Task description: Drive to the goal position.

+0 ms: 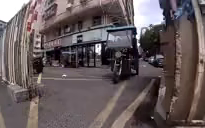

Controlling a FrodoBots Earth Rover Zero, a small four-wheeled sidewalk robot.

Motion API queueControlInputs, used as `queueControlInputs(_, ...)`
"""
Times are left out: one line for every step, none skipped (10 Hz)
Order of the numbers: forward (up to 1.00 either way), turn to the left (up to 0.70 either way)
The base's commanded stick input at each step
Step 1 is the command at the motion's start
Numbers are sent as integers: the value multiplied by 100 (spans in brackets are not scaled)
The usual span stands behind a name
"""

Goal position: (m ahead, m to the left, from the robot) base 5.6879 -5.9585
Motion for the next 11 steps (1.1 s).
queueControlInputs(-19,0)
queueControlInputs(-33,0)
queueControlInputs(-45,0)
queueControlInputs(-45,0)
queueControlInputs(-45,0)
queueControlInputs(-45,0)
queueControlInputs(-45,0)
queueControlInputs(-45,0)
queueControlInputs(-45,0)
queueControlInputs(-45,0)
queueControlInputs(-45,0)
